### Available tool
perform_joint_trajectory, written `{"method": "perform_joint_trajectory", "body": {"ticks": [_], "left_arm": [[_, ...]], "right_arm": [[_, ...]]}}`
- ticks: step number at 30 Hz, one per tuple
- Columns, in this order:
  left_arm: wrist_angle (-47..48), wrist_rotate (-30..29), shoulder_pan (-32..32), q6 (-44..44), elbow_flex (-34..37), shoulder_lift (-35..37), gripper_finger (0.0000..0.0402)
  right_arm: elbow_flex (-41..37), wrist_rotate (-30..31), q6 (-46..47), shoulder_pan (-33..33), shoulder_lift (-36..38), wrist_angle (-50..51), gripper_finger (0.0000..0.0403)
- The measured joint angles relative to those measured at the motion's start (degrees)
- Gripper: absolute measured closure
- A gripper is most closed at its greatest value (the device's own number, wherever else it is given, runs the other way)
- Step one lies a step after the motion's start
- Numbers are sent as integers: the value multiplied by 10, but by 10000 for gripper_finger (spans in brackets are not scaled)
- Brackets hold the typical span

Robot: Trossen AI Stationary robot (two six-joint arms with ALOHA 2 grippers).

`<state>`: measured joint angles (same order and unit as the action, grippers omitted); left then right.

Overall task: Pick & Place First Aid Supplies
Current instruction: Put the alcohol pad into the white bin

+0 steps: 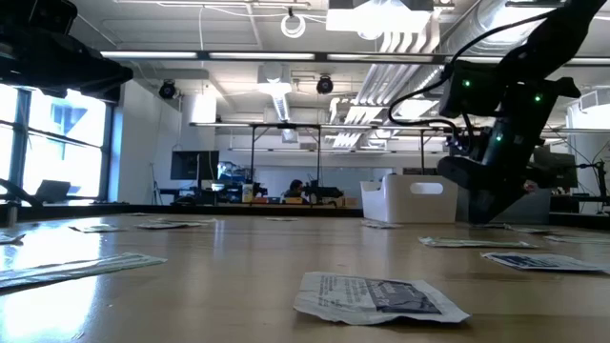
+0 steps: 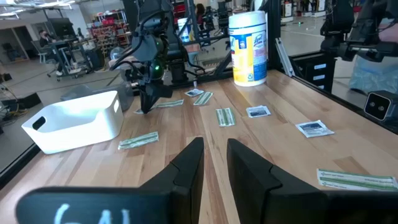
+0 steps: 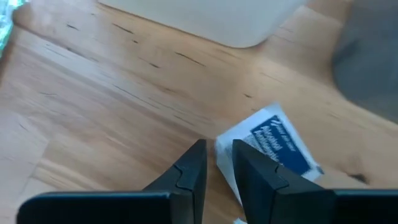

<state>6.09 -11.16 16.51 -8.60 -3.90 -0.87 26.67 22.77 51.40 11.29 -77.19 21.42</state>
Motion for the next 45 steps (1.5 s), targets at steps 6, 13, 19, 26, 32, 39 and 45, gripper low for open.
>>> {"method": "perform_joint_trajectory", "body": {"ticks": [6,13,19,26,32,39,45], "left_arm": [[0,0,0,0,0,0,332],[0,0,0,0,0,0,332],[0,0,0,0,0,0,332],[0,0,0,0,0,0,332],[0,0,0,0,0,0,332],[0,0,0,0,0,0,332],[0,0,0,0,0,0,332]], "right_arm": [[-12,0,-9,0,1,-23,331],[-12,3,-39,0,1,-24,358],[-12,6,-52,0,0,-25,397],[7,-32,-54,-10,0,-2,401],[77,-57,-54,-44,-1,61,401],[169,-76,-68,-90,0,127,401],[264,-41,-153,-91,0,122,402]]}}
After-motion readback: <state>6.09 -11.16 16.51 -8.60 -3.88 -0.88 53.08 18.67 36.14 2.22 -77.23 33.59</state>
